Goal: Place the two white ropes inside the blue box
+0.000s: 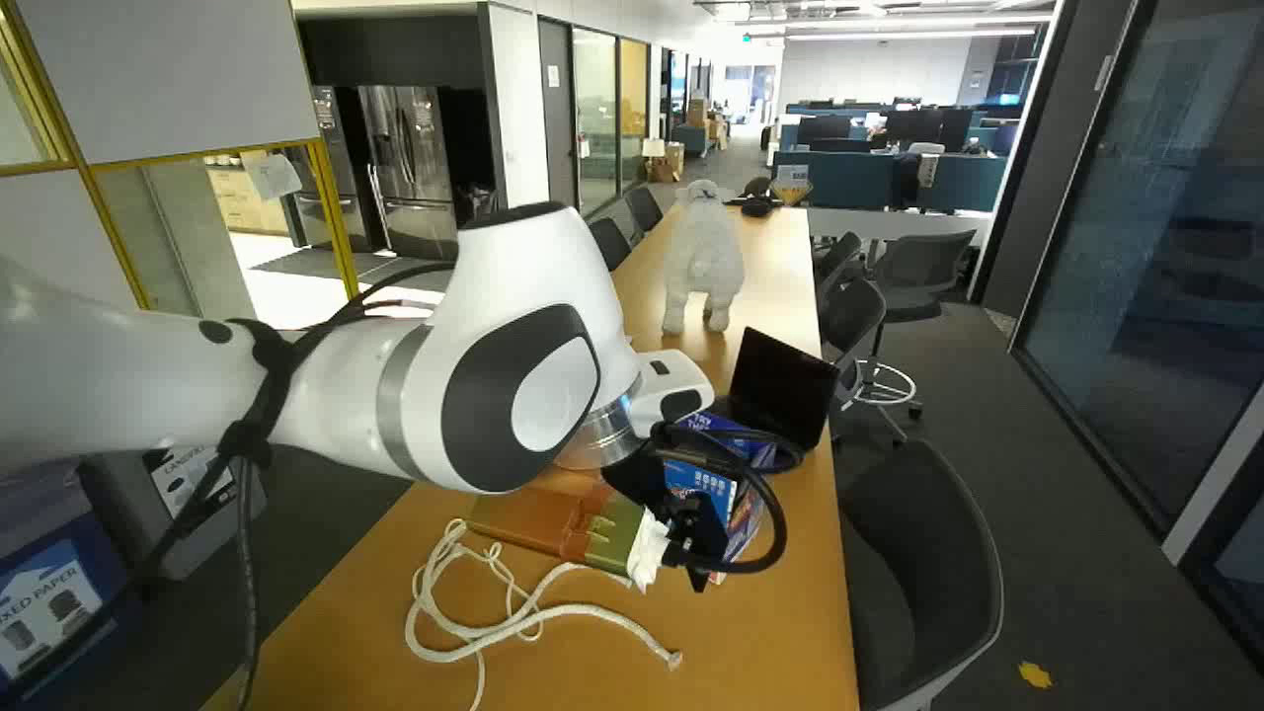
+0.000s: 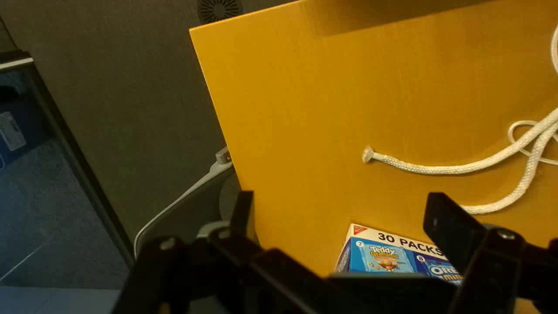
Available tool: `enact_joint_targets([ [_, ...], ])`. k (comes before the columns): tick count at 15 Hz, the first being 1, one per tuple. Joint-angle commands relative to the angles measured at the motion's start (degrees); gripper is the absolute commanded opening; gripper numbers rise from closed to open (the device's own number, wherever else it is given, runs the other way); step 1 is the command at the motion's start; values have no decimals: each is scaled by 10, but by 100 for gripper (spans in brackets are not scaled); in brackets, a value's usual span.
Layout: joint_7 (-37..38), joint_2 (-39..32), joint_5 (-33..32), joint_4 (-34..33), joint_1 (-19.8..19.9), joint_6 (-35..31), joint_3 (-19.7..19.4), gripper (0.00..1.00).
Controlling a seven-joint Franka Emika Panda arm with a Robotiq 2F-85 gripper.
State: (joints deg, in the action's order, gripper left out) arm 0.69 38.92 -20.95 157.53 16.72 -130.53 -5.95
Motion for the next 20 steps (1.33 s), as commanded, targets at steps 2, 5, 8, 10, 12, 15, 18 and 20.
enact_joint_targets([
  [2, 0, 1, 0, -2, -1, 3, -1, 100],
  [5, 0, 2, 0, -2, -1, 3, -1, 100],
  [8, 28, -11, 27, 0, -15, -1, 9, 100],
  [10, 60, -23, 69, 3, -36, 1, 22, 100],
  [12, 120, -41, 117, 5, -60, -3, 53, 100],
  [15, 238, -84, 192, 5, -102, 6, 117, 100],
  [18, 376, -155, 273, -9, -94, -16, 232, 100],
  [20, 467, -201, 300, -22, -69, -30, 320, 100],
])
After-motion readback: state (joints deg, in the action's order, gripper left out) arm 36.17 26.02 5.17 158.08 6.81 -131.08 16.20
